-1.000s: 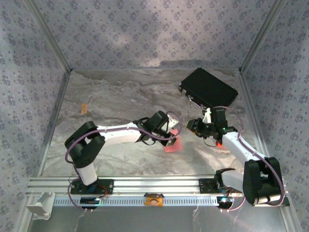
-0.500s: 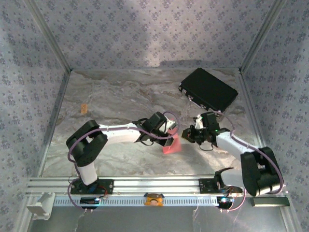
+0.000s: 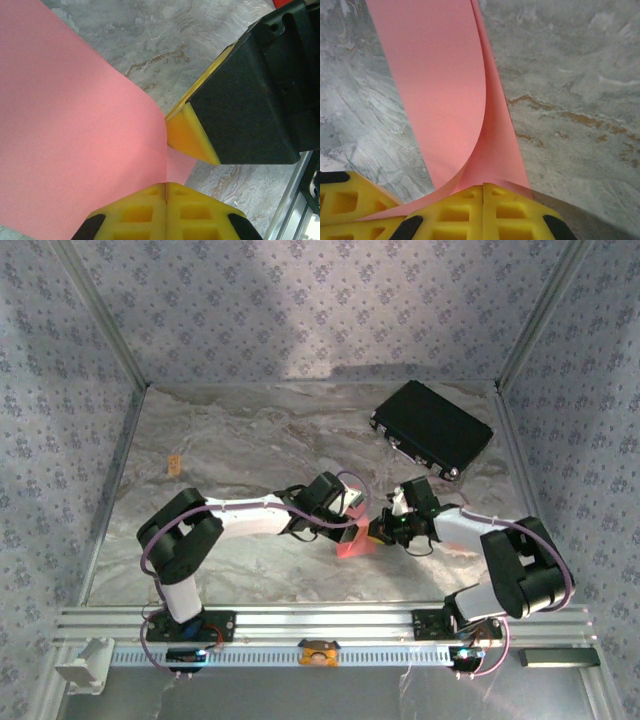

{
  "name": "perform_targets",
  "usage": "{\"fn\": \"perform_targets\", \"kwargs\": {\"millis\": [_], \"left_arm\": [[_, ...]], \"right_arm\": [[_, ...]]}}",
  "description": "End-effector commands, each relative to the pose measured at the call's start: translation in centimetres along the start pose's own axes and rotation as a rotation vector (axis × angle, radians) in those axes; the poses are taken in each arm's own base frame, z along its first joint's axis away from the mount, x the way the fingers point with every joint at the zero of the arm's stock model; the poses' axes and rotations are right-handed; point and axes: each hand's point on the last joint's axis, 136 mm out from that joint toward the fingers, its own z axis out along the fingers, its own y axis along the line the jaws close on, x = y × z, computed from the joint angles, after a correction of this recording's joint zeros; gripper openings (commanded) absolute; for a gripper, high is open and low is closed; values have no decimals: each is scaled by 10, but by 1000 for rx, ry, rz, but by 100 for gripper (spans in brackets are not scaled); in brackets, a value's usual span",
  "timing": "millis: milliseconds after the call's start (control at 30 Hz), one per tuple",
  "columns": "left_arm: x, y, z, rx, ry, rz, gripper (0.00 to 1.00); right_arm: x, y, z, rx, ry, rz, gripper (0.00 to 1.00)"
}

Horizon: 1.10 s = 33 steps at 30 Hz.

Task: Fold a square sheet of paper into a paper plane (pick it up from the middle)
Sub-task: Fold the triangle a second time at the center of the table.

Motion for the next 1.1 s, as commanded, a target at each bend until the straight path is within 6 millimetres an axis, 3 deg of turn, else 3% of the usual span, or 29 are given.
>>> {"fn": "perform_targets", "kwargs": {"millis": [0,133,533,1067], "left_arm": [[-2,6,-6,-1,-7,-17,0],[-2,13,-7,2,-2,-32,0],[2,42,0,-66,15,-59,0],[17,62,12,-121,30,-104,0]], "right_arm": [[8,-18,5,61,22,25,0],[11,-31,8,111,33,37,0],[9,-27,7,109,28,24,0],[3,-19,5,86,11,-4,0]]}}
